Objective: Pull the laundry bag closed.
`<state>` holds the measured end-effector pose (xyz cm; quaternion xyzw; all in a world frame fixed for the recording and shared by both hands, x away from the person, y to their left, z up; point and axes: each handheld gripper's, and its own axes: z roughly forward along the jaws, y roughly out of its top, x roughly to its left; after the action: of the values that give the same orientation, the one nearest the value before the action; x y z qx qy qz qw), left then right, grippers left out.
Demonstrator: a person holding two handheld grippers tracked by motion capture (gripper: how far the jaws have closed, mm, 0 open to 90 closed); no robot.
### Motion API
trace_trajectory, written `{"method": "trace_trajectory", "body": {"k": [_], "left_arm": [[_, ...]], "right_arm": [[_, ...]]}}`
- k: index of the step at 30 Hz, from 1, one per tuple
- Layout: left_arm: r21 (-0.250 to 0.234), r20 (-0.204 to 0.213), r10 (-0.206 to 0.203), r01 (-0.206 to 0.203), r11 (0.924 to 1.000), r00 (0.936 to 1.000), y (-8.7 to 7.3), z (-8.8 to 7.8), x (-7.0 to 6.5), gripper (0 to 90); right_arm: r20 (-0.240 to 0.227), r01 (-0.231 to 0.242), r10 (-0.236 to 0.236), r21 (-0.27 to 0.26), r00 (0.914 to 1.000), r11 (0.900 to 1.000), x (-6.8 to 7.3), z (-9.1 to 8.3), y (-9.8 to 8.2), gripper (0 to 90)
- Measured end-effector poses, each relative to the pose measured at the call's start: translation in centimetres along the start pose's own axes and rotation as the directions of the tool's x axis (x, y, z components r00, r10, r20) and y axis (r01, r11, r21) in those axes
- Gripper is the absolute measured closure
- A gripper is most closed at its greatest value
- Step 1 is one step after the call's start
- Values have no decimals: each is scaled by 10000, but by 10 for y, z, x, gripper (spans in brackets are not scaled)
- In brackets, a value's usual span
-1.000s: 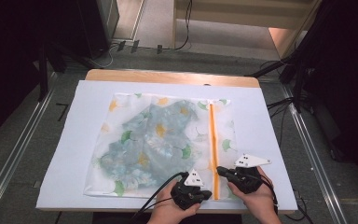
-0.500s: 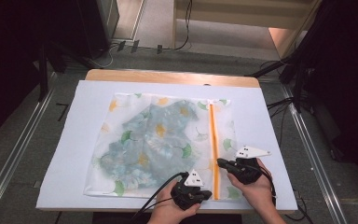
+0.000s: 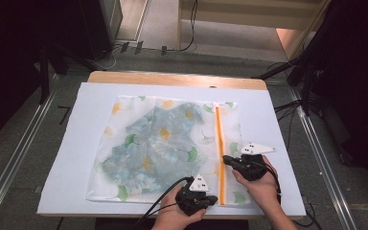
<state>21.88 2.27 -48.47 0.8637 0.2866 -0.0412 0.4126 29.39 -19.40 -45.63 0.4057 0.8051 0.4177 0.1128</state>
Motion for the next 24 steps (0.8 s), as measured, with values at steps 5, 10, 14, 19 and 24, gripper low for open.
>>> {"method": "trace_trajectory", "body": {"k": [5,10,14,19,24], "left_arm": [[1,0,15,-15,10000,10000,0,0,0,900],[-11,0,-5,5,10000,10000,0,0,0,900],[-17,1,-4,4,10000,10000,0,0,0,900],[-2,4,1,-1,10000,10000,0,0,0,900],[-9,6,-5,5,10000,10000,0,0,0,900]], "right_arm": [[52,-87,87,-23,9999,10000,-5,4,4,900],[117,-75,75,-39,9999,10000,-9,9,8,900],[171,-92,94,-96,9998,9999,-13,11,12,900],[239,-89,91,-94,9997,9999,-18,16,18,900],[306,-132,137,-145,9994,9998,-24,21,25,900]]}}
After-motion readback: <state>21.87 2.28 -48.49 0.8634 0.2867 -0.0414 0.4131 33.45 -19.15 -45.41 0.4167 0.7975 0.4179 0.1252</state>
